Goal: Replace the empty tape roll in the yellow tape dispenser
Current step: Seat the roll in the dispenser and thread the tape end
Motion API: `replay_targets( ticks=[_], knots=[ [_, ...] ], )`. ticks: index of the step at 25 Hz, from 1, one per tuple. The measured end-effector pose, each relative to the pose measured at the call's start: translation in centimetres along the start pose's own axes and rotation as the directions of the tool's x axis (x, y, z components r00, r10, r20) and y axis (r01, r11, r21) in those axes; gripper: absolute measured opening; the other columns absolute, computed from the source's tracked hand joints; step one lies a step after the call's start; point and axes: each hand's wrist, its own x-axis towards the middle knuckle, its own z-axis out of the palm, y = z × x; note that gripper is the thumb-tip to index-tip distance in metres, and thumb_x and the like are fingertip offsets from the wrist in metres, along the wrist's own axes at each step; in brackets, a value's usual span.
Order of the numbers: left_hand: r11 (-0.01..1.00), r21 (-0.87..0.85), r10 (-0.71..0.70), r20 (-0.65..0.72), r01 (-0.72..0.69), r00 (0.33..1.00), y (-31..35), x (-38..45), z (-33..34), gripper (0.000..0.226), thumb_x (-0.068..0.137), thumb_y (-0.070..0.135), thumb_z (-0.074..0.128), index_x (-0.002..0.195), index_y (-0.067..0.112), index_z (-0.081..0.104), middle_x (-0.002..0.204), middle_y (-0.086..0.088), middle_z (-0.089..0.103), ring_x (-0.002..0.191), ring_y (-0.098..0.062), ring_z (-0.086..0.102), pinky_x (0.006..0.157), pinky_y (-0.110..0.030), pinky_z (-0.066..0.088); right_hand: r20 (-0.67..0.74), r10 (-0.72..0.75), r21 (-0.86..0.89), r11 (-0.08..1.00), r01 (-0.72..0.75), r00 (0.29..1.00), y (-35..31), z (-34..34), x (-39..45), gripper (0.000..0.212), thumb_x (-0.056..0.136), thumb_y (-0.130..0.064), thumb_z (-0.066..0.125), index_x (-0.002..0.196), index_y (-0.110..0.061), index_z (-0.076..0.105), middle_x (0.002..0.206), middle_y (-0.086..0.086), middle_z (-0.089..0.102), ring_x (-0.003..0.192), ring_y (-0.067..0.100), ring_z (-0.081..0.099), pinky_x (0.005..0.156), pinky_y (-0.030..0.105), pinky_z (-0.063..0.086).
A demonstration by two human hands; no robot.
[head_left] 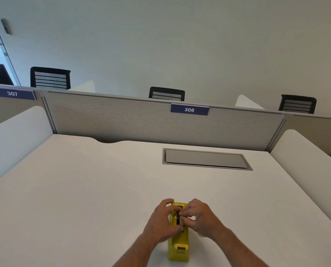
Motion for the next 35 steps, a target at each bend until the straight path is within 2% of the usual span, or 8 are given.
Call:
replay_targets(
  ticks=[5,10,14,21,24,28,35],
  knots=[
    [1.000,0.010,-0.008,-0.003,0.008,1.000,0.2,0.0,-0.1,0.058,0.065,0.052,0.080,0.120,0.042,0.062,0.150,0.014,0.038,0.127,-0.011,0.046,0.105,-0.031,0.048,-0.011,-0.038,-0.040,0.998,0.038,0.999,0.0,-0.1,0.0,0.014,0.086,-0.025,0.073,0.099,-0.024,0.079,0.092,-0.007,0.076,0.087,0.010,0.058,0.073,0.027,0.051],
    [0.999,0.031,-0.016,-0.004,0.016,1.000,0.4,0.0,-0.2,0.061,0.067,0.053,0.080,0.124,0.040,0.062,0.151,0.013,0.037,0.131,-0.012,0.044,0.106,-0.032,0.046,-0.035,-0.074,-0.081,0.994,0.071,0.997,-0.5,-0.2,-0.5,0.016,0.088,-0.030,0.069,0.100,-0.025,0.078,0.098,-0.011,0.078,0.088,0.004,0.060,0.076,0.016,0.047],
    [0.999,0.039,-0.003,-0.002,0.003,1.000,0.4,-0.1,-0.4,0.060,0.069,0.052,0.079,0.125,0.040,0.062,0.151,0.013,0.038,0.134,-0.011,0.041,0.109,-0.033,0.045,-0.003,-0.093,-0.108,0.990,0.092,0.996,-0.8,-0.5,-1.1,0.018,0.088,-0.036,0.068,0.099,-0.025,0.077,0.102,-0.013,0.077,0.088,0.008,0.061,0.077,0.023,0.053],
    [0.999,0.038,-0.003,0.014,0.003,1.000,0.5,-0.2,-1.0,0.059,0.067,0.044,0.082,0.123,0.038,0.063,0.151,0.012,0.040,0.129,-0.012,0.048,0.103,-0.036,0.051,-0.031,-0.134,-0.180,0.976,0.126,0.990,-1.4,-0.6,-1.3,0.004,0.085,-0.022,0.072,0.085,-0.022,0.075,0.089,-0.012,0.076,0.079,0.016,0.062,0.065,0.034,0.057],
    [1.000,0.027,-0.008,0.007,0.007,1.000,0.5,-0.2,-1.1,0.058,0.067,0.044,0.082,0.122,0.037,0.064,0.151,0.012,0.041,0.129,-0.013,0.049,0.104,-0.037,0.050,-0.053,-0.154,-0.233,0.963,0.138,0.987,-1.7,-0.5,-1.3,0.002,0.083,-0.023,0.073,0.082,-0.024,0.075,0.091,-0.015,0.074,0.081,0.014,0.063,0.061,0.031,0.058],
    [0.999,0.029,-0.017,0.002,0.017,1.000,0.7,-0.3,-1.0,0.055,0.070,0.048,0.080,0.122,0.039,0.063,0.153,0.013,0.040,0.133,-0.012,0.045,0.111,-0.036,0.045,-0.066,-0.131,-0.254,0.961,0.110,0.989,-2.2,0.1,-1.4,0.002,0.082,-0.021,0.074,0.082,-0.019,0.072,0.095,-0.008,0.074,0.085,0.013,0.064,0.061,0.030,0.059],
    [0.999,0.034,-0.037,-0.001,0.037,0.999,0.9,-0.3,-0.9,0.054,0.073,0.046,0.080,0.123,0.039,0.062,0.154,0.012,0.039,0.136,-0.014,0.043,0.113,-0.038,0.043,-0.046,-0.118,-0.295,0.950,0.099,0.992,-2.7,0.2,-1.5,0.010,0.089,-0.027,0.062,0.087,-0.017,0.065,0.096,-0.003,0.068,0.082,0.014,0.062,0.061,0.027,0.056]
  ],
)
